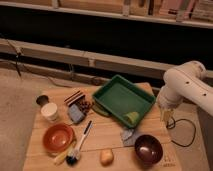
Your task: Place grapes in paper cup
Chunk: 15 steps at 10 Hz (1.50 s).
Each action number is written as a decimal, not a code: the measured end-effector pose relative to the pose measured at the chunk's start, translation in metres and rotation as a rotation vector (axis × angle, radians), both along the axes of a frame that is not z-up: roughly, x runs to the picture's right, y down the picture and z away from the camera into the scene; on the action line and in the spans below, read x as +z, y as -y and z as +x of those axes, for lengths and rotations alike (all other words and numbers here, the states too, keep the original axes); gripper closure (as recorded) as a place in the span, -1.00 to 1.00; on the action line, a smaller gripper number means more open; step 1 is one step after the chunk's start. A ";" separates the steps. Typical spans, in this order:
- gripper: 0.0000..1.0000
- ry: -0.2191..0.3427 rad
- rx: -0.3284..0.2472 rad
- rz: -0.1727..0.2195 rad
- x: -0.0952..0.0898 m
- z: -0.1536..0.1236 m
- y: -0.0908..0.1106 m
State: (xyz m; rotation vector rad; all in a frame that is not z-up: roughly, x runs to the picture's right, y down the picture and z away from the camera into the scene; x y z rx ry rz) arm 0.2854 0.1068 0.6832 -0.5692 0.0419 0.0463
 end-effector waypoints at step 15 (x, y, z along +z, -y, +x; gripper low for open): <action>-0.30 0.180 -0.219 -0.003 0.014 -0.149 0.035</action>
